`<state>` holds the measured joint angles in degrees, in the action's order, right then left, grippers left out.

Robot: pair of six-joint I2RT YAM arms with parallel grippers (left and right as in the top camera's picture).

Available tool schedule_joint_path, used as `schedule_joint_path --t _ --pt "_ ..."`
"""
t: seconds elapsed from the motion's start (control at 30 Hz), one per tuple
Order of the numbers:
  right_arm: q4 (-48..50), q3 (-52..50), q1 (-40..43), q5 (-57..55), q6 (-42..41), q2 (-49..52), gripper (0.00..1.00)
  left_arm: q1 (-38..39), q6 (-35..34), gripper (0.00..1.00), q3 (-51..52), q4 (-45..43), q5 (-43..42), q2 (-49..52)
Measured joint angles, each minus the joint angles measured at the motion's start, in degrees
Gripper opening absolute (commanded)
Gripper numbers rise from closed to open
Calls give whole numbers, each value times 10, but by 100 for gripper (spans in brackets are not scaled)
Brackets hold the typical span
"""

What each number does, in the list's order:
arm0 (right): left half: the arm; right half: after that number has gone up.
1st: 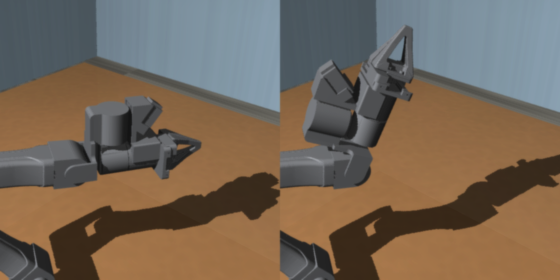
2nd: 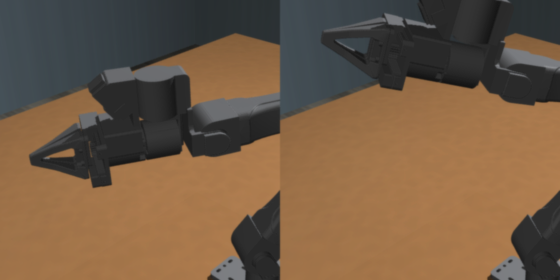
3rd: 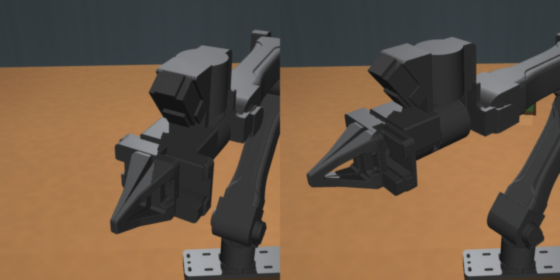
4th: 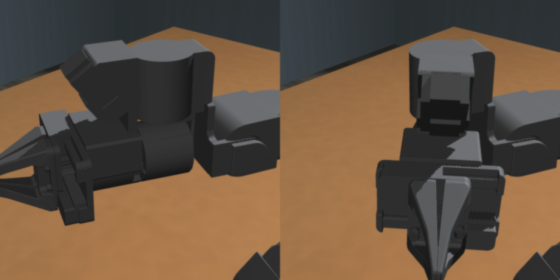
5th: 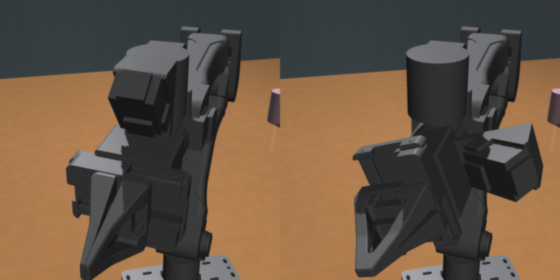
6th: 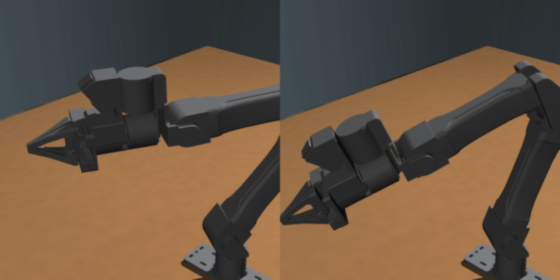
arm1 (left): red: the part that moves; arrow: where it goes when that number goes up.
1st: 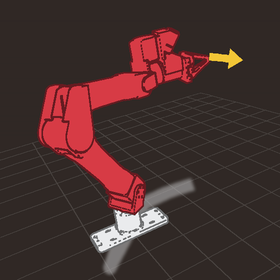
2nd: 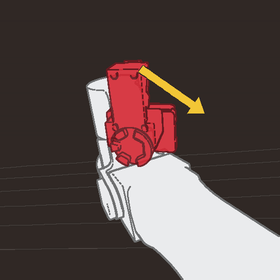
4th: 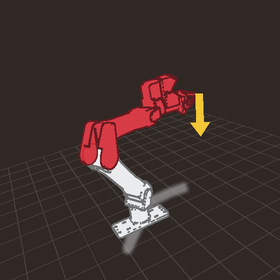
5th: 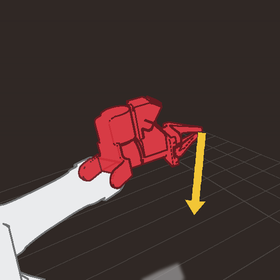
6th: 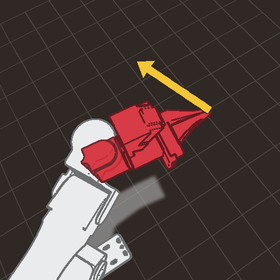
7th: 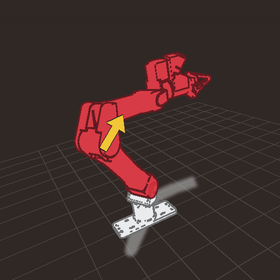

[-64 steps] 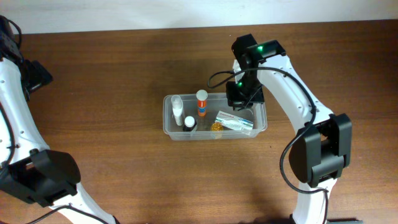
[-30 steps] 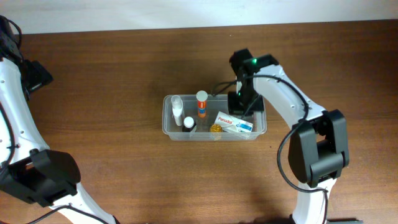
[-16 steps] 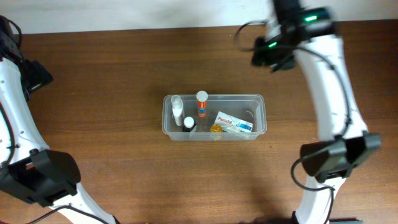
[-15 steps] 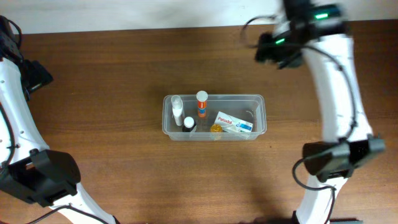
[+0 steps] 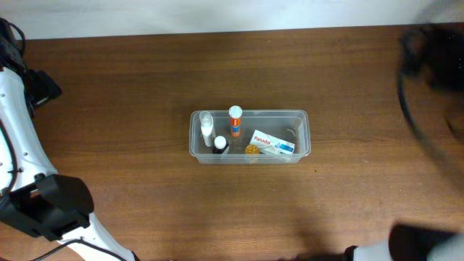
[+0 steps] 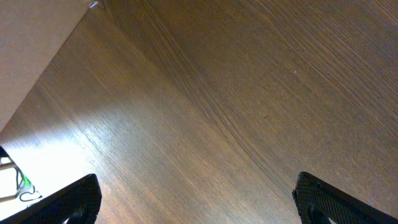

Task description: Pack container

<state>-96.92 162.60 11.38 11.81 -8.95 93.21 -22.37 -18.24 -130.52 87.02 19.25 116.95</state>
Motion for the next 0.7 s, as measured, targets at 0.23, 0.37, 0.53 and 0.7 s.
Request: schedule_joint_path --t 0.23,0.37,0.53,0.7 --pt "1 19 6 -79 21 -271 98 0 0 99 0 0 0 0" --pt "0 26 6 -120 26 -399 98 0 0 99 0 0 0 0" --pt "0 27 6 -138 28 -491 98 0 0 99 0 0 0 0" --pt "0 26 6 -144 27 -512 98 0 0 99 0 0 0 0"
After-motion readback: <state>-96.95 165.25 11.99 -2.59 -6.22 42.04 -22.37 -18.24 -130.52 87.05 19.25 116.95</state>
